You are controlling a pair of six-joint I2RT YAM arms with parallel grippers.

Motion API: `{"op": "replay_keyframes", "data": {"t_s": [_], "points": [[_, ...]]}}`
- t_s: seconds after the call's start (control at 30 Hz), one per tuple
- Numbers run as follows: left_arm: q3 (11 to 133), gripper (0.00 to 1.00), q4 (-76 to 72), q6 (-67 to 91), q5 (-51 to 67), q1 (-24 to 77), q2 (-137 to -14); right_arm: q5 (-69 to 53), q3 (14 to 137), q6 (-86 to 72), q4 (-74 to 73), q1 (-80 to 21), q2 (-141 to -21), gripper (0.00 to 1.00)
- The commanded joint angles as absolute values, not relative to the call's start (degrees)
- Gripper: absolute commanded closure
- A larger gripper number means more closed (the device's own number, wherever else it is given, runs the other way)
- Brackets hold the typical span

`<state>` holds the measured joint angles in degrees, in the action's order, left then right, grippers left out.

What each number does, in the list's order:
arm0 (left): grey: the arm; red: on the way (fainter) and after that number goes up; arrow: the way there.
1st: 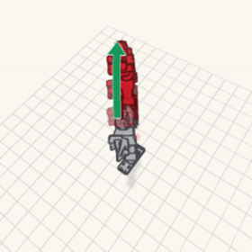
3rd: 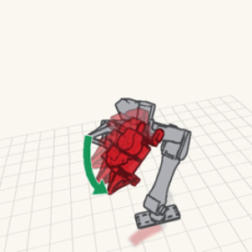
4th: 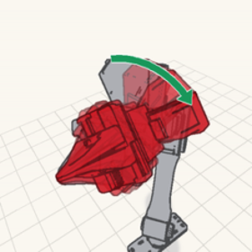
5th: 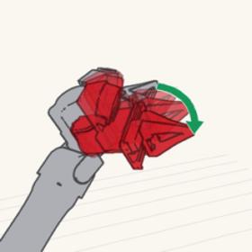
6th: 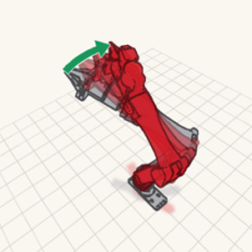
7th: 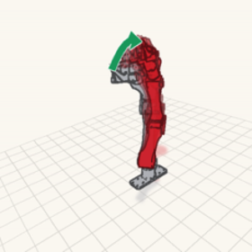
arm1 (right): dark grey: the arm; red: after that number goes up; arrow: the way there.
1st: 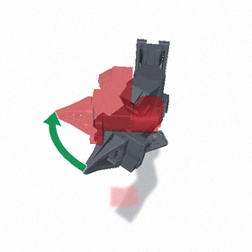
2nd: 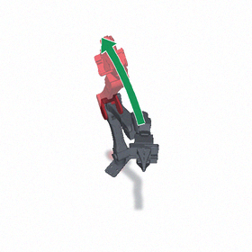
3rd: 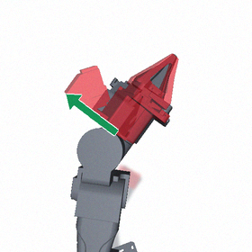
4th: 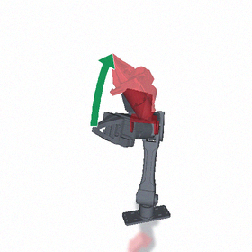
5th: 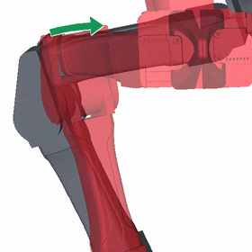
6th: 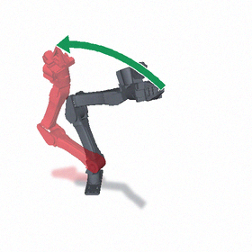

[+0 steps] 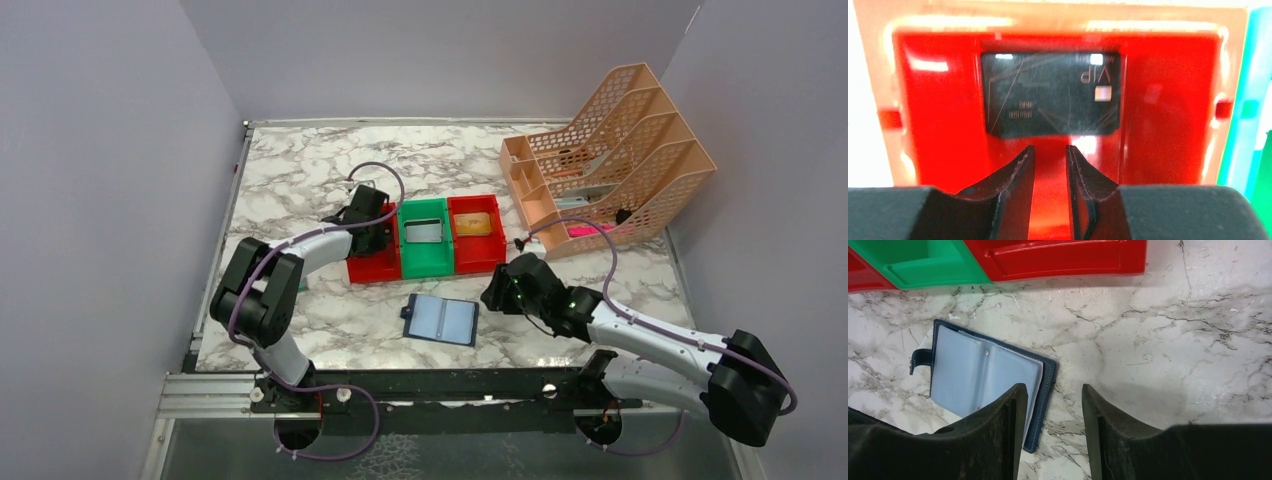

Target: Take the credit cards out of the card holder

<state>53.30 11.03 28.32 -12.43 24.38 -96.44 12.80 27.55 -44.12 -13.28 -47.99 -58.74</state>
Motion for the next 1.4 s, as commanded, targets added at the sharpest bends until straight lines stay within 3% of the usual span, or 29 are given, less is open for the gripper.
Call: {"op": "replay_keyframes", "data": {"t_s": [0.0,0.27,0.47,0.63,0.77,1.1,1.37], "points": [[50.2,0.66,12.8,28.1,-8.3,24.3,-89.4,12.4,29.6,-44.6,-13.8,-48.0,-57.7,0.5],[44.5,0.55,12.8,29.1,-1.0,24.3,-75.0,0.4,28.5,-47.6,-8.1,-48.0,-61.3,0.51],[36.2,0.53,11.7,31.7,9.7,26.8,-67.7,-7.0,25.4,-50.8,-0.5,-48.0,-64.5,0.54],[30.3,0.53,11.2,36.5,9.3,34.8,-62.4,-8.8,25.1,-52.3,0.9,-48.0,-68.3,0.57],[28.6,0.52,9.8,39.5,6.9,40.7,-61.7,-7.9,25.2,-53.6,-0.2,-48.0,-70.0,0.57],[28.4,0.51,7.0,38.1,8.5,44.5,-65.6,-8.7,26.0,-52.9,0.3,-48.0,-73.5,0.57],[27.2,0.55,5.8,38.2,8.2,47.5,-69.2,-10.4,28.3,-51.8,1.4,-48.0,-74.1,0.74]]}}
